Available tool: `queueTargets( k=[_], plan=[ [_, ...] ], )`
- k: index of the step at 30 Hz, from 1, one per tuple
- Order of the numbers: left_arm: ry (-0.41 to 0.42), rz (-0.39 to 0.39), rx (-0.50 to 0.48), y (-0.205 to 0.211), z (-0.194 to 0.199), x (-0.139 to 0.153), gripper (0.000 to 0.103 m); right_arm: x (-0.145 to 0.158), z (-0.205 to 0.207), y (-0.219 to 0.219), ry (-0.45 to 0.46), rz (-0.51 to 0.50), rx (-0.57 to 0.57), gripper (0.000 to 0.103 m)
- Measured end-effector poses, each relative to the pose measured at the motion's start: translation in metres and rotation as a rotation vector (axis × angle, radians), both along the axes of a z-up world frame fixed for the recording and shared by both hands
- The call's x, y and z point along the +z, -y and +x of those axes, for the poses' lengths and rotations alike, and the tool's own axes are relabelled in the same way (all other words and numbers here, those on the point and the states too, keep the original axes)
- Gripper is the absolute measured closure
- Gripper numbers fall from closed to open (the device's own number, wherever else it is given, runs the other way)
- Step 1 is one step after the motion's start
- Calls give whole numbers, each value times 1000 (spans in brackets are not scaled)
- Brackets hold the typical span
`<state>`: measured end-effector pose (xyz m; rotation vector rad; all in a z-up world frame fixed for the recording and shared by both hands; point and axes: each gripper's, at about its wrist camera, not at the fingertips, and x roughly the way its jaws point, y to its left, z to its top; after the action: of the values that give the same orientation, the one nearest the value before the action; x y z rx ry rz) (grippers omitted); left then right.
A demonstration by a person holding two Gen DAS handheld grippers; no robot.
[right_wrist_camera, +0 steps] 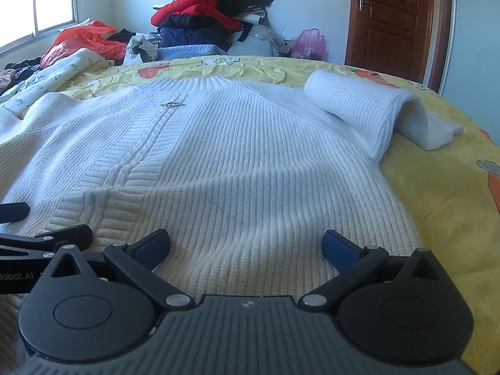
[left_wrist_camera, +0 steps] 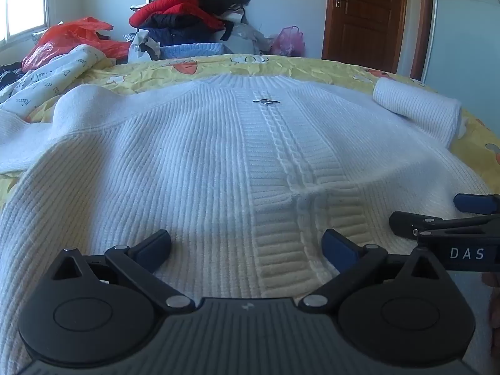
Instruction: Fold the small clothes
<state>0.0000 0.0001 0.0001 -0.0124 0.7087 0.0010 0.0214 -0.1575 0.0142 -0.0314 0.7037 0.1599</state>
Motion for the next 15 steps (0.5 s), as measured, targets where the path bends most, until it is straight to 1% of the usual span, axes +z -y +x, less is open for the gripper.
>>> queueTargets(
  k=[15],
  plan=[
    [2,11,1,0,0,0,0,0,0,0,0,2,0,1]
  ],
)
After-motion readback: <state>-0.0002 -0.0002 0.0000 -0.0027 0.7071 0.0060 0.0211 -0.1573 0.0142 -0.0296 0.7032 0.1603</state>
